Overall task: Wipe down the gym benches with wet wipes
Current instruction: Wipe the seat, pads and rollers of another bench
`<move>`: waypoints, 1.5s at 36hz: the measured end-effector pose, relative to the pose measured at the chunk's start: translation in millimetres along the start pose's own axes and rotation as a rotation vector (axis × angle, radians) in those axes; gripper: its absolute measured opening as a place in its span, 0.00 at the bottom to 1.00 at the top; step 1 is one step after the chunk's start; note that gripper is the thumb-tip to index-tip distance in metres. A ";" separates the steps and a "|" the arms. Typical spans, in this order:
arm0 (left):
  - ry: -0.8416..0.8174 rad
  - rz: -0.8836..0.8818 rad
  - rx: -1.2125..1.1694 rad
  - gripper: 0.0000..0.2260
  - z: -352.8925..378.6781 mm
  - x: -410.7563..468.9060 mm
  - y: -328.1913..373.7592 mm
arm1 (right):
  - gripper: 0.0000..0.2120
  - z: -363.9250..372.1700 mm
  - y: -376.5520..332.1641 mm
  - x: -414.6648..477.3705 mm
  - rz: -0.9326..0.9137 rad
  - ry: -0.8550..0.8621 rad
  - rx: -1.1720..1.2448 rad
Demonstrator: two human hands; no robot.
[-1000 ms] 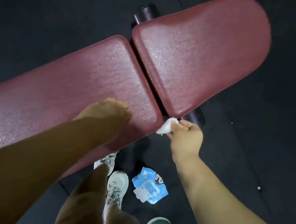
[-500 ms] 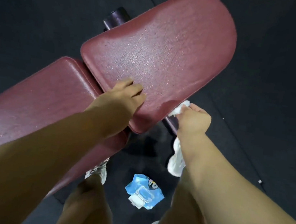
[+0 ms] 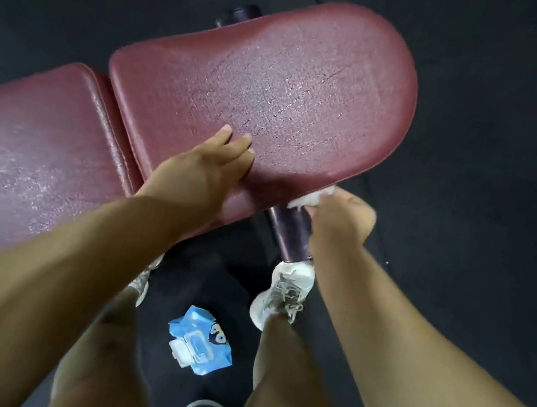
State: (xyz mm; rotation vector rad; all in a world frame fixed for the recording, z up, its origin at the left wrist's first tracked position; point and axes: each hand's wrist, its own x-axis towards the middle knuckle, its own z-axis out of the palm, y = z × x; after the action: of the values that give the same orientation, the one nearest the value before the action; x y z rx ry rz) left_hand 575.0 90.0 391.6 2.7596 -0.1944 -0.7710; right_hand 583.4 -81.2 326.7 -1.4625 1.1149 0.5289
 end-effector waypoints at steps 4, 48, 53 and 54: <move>-0.135 -0.118 0.036 0.25 9.0 14.0 13.7 | 0.11 -26.3 -41.8 37.6 -0.113 0.199 0.073; -0.372 -0.041 -0.217 0.30 -58.0 103.2 -22.1 | 0.09 123.5 -217.1 88.5 -0.770 -0.475 -1.440; -0.367 -0.049 -0.333 0.33 -59.9 101.7 -26.2 | 0.10 109.7 -226.5 96.9 -0.677 -0.272 -1.477; -0.366 -0.052 -0.349 0.34 -59.2 101.9 -26.8 | 0.11 108.0 -231.0 98.6 -0.622 -0.229 -1.499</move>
State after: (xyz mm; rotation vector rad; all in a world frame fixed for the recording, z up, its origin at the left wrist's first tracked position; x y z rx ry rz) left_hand 694.2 108.3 382.7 2.2897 -0.0502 -1.1953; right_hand 853.6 -40.4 336.1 -2.7415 -0.1732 1.1209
